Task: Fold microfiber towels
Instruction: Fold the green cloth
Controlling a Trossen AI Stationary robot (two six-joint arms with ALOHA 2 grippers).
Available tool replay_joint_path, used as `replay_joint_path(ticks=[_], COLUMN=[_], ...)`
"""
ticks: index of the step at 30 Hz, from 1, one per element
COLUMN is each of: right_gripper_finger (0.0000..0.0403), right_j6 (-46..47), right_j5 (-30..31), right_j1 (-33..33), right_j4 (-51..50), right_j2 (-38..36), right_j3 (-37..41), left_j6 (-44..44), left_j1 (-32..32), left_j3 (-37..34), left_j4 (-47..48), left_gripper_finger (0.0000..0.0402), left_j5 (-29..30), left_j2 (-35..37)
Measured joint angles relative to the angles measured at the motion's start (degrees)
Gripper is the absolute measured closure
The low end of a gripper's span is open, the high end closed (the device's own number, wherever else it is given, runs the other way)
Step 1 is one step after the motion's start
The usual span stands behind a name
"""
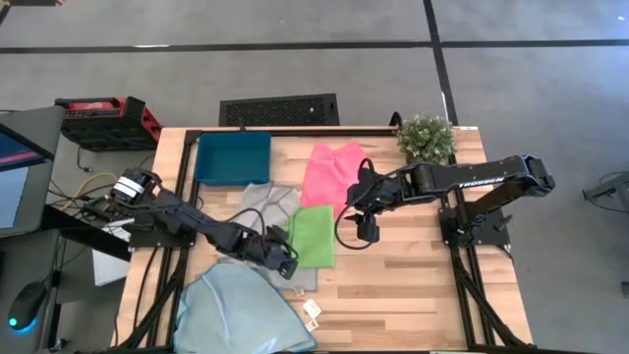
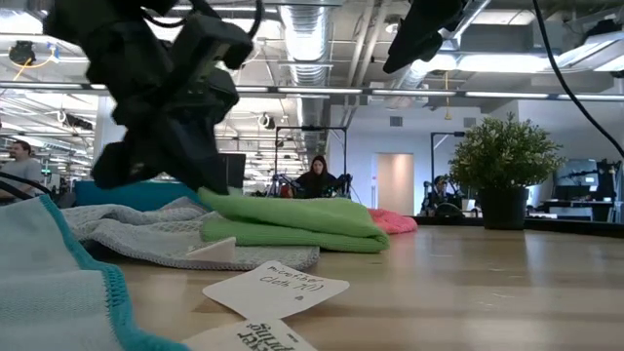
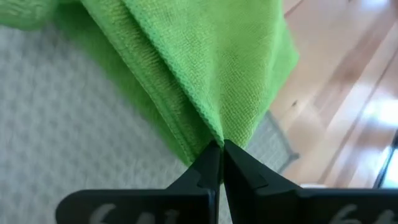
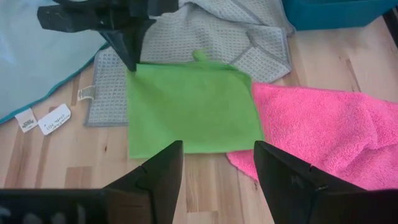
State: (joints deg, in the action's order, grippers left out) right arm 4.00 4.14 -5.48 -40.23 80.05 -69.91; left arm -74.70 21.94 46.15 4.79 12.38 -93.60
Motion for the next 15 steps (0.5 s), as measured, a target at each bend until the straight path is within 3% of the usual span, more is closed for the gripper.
replay_joint_path(ticks=[8,15], right_gripper_finger=[0.0182,0.0182], right_j6=[-0.01,0.02], right_j5=[-0.02,-0.02], right_j1=[0.00,0.00], right_j4=[0.00,-0.02], right_j2=[0.00,0.00], right_j3=[0.00,0.00], left_j6=[0.06,3.08], left_j1=[0.52,0.36], left_j3=[-0.04,-0.04], left_j4=[-0.72,-0.84], left_gripper_finger=[0.0396,0.0354], left_j5=[-0.10,0.50], left_j2=[-0.90,-0.90])
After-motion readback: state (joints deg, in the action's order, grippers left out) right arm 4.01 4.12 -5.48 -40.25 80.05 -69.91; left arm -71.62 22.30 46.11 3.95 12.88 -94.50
